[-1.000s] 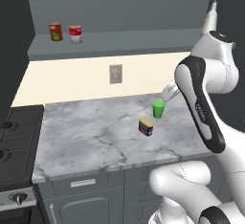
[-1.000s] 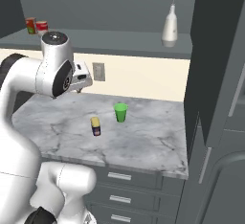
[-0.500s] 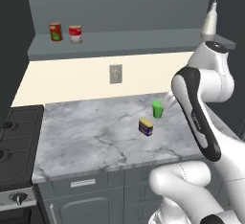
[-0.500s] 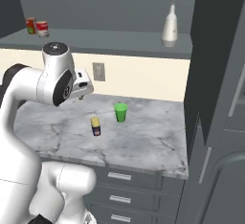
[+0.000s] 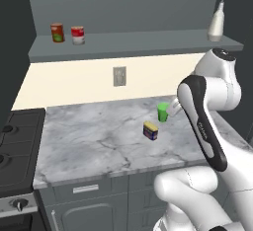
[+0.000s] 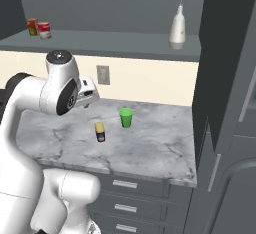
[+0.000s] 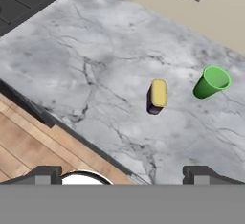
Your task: Pick the cans from the counter and place them in their designated side in the cabinet.
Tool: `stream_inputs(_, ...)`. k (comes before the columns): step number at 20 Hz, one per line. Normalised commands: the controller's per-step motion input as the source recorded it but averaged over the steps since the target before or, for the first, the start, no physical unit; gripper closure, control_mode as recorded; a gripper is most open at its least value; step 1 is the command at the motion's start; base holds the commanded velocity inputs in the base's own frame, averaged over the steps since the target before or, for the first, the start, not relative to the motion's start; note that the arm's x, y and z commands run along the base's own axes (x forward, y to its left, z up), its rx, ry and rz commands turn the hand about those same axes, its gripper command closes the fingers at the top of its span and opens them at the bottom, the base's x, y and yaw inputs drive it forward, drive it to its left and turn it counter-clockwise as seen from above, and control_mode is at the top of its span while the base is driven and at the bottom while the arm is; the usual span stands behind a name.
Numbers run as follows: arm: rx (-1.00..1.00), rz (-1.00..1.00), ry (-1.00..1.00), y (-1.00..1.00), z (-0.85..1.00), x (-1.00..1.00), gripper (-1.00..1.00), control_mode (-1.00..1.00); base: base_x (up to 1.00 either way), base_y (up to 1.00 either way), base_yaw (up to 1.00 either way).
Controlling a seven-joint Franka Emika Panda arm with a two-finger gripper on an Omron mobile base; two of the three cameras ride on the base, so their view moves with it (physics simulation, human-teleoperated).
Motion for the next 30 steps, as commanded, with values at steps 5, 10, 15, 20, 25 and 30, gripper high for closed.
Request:
stream_inputs(5,0.0,-0.08,0.03,-0.07,-0.12,0.11,-1.0,-1.0,0.0,0.0,0.0)
stream_inputs(10,0.01,-0.12,0.05,-0.01,-0.11,0.19,-1.0,-1.0,0.0,0.0,0.0)
stream_inputs(15,0.04,-0.11,0.08,0.0,-0.17,0.19,-1.0,-1.0,0.0,0.0,0.0)
stream_inputs(20,0.04,-0.03,0.05,0.0,-0.22,0.19,-1.0,-1.0,0.0,0.0,0.0)
stream_inputs(25,0.02,0.0,0.01,0.0,-0.25,0.2,-1.0,-1.0,0.0,0.0,0.0)
stream_inputs(30,0.0,0.0,-0.01,0.0,-0.27,0.16,-1.0,-1.0,0.0,0.0,0.0)
